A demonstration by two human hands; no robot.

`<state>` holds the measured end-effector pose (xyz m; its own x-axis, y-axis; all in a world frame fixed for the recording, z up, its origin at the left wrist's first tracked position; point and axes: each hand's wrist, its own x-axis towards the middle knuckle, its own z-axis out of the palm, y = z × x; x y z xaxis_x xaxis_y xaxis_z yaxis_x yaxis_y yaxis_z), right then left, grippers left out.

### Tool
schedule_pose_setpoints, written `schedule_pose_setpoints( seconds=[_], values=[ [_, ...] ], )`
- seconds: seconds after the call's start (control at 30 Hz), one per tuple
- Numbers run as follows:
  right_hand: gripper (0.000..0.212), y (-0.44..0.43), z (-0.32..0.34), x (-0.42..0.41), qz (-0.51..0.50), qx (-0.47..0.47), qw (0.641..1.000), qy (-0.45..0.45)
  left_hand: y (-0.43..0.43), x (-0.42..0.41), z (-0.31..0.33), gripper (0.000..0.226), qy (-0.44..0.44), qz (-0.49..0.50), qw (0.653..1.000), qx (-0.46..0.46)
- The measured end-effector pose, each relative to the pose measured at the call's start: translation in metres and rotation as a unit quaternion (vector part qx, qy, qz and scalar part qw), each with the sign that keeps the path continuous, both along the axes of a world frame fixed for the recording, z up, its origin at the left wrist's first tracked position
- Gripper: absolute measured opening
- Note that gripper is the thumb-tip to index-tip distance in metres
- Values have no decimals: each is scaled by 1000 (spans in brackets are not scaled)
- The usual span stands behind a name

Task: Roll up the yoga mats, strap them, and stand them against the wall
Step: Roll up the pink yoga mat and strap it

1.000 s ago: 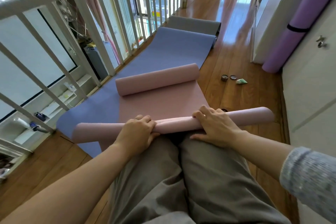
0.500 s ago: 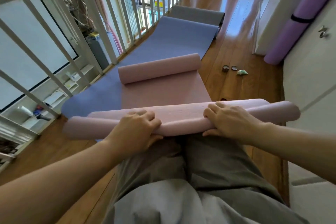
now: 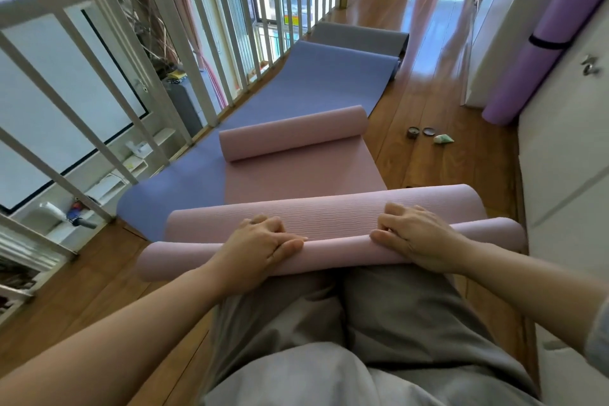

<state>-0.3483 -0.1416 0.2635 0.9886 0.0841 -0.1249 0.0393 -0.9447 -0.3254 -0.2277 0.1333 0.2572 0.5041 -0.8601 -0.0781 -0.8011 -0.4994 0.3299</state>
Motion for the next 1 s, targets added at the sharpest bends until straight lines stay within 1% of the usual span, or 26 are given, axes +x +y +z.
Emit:
schedule_pose_setpoints(
  seconds=[0.03,0.07,0.1,0.17,0.2,0.23,0.27,0.3,0.37,0.4,0.47,0.53,0.6,0.67,0.7,0.77,0.87,0.93,1.0],
  values=[
    [45,-1,1,3,-17,12,1000,10,-2,1,0,96,1,3,1000,12],
    [43,-2,1,7,-35,25,999,16,-4,2,1,94,13,12,1000,15],
    [41,-2,1,11,-49,35,998,19,-7,2,2,84,27,29,999,7],
    [38,-4,0,20,-63,46,996,30,-14,0,8,49,32,71,997,-6],
    [37,-4,0,25,-67,49,996,36,-19,-3,9,34,10,90,996,-18],
    [36,-5,0,31,-69,50,995,42,-23,-7,9,23,-38,98,994,-36],
    [36,-5,0,37,-71,48,995,48,-27,-11,9,19,-93,96,989,-59],
    [36,-5,0,42,-74,42,995,54,-28,-15,9,20,-129,88,985,-77],
    [36,-6,-1,50,-79,28,995,55,-23,-19,5,24,-162,57,981,-87],
    [37,-6,-2,53,-79,21,996,48,-18,-21,4,27,-164,44,982,-80],
    [40,-7,-5,56,-77,13,997,28,-9,-27,3,40,-172,35,983,-50],
    [43,-7,-8,56,-78,24,997,-11,-6,-30,1,49,-189,36,981,-18],
    [48,-5,-13,54,-66,26,991,-114,-7,-27,1,48,-166,45,985,-1],
    [46,0,-16,47,-30,17,973,-228,-8,-19,2,44,-142,50,989,-9],
    [46,1,-15,42,-7,12,969,-248,-9,-17,4,41,-135,51,989,-12],
    [54,1,-12,30,24,-24,971,-237,-12,-12,9,36,-109,54,993,-8],
    [62,-4,-10,15,32,-104,966,-234,-19,0,11,36,-60,48,997,-5],
    [60,-5,-11,11,14,-106,965,-238,-23,7,13,42,-21,40,999,-6],
    [58,-6,-14,11,-1,-75,968,-239,-24,13,11,41,8,37,999,-29]
  ],
)
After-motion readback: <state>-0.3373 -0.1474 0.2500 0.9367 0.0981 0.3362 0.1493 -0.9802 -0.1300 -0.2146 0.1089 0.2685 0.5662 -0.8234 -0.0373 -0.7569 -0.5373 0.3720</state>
